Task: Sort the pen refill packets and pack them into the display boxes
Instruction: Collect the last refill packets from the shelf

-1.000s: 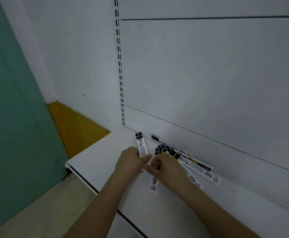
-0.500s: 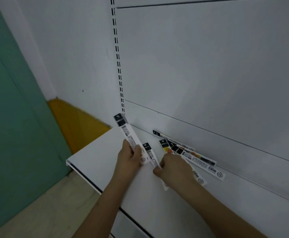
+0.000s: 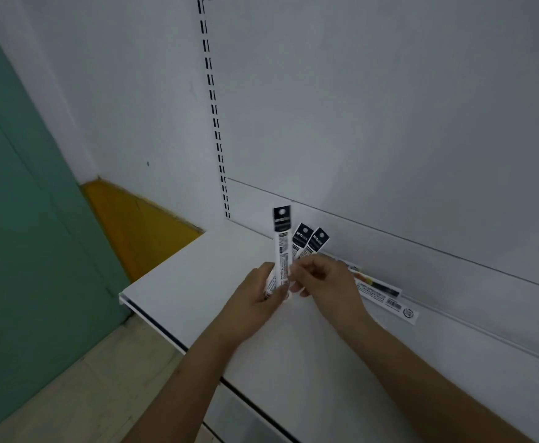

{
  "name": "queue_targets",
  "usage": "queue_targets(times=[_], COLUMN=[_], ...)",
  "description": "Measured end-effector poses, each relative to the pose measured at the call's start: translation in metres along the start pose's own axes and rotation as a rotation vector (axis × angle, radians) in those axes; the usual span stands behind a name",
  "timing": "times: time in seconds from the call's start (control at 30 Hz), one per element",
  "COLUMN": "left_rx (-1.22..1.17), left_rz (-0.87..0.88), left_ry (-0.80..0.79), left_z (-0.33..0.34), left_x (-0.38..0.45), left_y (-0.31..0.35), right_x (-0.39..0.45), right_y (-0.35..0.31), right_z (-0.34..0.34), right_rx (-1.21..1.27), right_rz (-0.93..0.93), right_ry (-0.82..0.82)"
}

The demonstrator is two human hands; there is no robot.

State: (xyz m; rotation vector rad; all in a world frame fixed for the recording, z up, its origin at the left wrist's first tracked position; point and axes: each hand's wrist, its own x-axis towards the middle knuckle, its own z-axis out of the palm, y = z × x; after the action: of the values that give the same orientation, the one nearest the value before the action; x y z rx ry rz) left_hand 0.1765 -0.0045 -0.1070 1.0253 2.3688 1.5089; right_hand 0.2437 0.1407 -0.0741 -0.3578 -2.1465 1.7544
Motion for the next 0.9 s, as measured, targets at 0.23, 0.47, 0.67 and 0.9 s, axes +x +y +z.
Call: queue_targets(times=[0.23,0.47,0.67,0.9], left_rx=[-0.236,-0.137,-0.105,-0.162], left_rz=[-0.141,-0.184,-0.173,-0.105], left_ry=[0.178,0.218,0.211,0.164], left_z=[-0.004,-0.004,-0.003,-0.002], left_x=[0.004,0.003,0.001,-0.005], left_y=[0.001,0.002,0.002,0.015], right_x=[0.013,0.002,0.002,0.015], right_y=[-0.009,0.009,0.000,0.004], right_z=[-0.052,-0.037,-0.039,-0.046], right_rx=[-0.933,-1.354,-1.157,-0.848], right_rz=[0.049,0.053,0.110,0.125], right_ry=[0.066,-0.037,-0.112,-0.201])
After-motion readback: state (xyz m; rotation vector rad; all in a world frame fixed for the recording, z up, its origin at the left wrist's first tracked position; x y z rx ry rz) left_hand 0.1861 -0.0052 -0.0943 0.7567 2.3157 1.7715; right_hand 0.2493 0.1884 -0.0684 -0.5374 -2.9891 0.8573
